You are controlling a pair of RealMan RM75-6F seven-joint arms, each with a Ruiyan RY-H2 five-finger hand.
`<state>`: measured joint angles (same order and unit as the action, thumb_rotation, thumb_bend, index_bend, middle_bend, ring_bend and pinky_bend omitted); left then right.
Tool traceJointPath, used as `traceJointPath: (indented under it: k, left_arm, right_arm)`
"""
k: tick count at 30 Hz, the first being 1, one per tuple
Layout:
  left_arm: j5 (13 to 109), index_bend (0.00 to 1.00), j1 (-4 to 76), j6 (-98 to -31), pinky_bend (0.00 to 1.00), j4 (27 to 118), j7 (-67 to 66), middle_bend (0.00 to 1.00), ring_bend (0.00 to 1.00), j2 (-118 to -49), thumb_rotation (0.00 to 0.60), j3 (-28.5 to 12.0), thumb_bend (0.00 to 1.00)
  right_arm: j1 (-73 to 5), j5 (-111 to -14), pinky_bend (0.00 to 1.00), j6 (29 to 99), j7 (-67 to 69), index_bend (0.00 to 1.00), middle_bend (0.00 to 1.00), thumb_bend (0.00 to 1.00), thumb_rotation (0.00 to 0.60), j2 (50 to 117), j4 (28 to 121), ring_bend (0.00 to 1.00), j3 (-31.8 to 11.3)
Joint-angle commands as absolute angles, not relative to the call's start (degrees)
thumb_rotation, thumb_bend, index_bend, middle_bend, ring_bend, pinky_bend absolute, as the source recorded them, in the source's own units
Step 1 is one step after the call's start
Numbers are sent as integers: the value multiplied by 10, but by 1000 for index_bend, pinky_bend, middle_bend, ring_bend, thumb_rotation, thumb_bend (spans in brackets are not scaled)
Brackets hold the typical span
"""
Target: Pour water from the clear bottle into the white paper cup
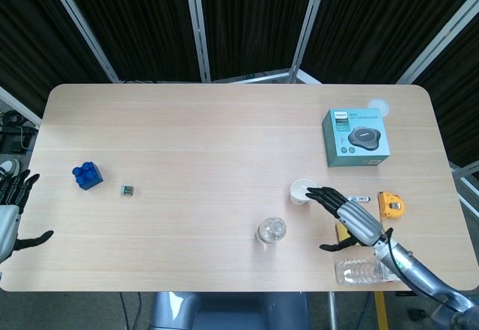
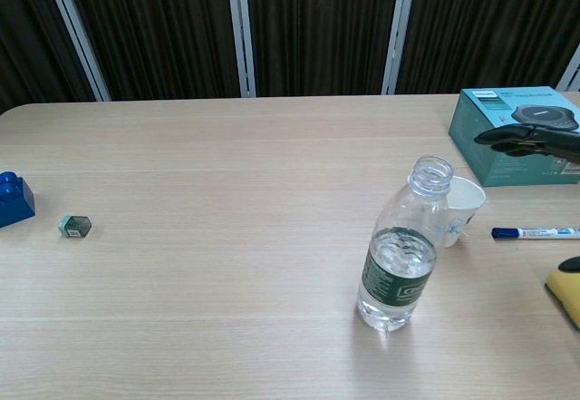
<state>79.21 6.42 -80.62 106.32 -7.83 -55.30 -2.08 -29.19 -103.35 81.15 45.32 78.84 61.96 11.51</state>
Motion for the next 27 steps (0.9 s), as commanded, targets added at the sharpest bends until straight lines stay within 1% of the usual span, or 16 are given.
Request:
traceJointPath:
  k: [1, 5, 8, 13, 17, 20, 27]
  left_arm:
    - [792, 2, 63, -807, 0, 1065, -74, 0, 0, -550, 600, -21, 0]
    - [791, 2, 61, -815, 0, 1061, -74, 0, 0, -550, 600, -25, 0]
    - [797, 2, 57, -827, 0, 1058, -71, 0, 0, -551, 600, -27, 0]
    - [809, 2, 49, -845, 0, 1050, -59, 0, 0, -550, 600, -27, 0]
    - [822, 2, 46, -850, 0, 1046, -50, 0, 0, -548, 600, -24, 0]
    - [832, 2, 45, -850, 0, 1043, -47, 0, 0, -549, 600, -20, 0]
    - [844, 2, 43, -856, 0, 1041, -41, 0, 0, -548, 600, -18, 0]
  right_arm:
    - [-268, -1030, 0, 834, 408, 0, 0, 0, 600, 752, 595, 0, 119]
    - [-237, -1000, 0, 855, 346, 0, 0, 0, 600, 728, 588, 0, 102]
    - [-212, -970, 0, 864, 315, 0, 0, 0, 600, 712, 614, 0, 89]
    - [-162, -898, 0, 885, 235, 0, 0, 0, 600, 675, 722, 0, 56]
    - [-136, -868, 0, 891, 153, 0, 0, 0, 600, 635, 838, 0, 46]
    - [-125, -863, 0, 898, 100, 0, 0, 0, 600, 623, 892, 0, 40]
    - [-104, -862, 0, 914, 35, 0, 0, 0, 600, 632, 921, 0, 28]
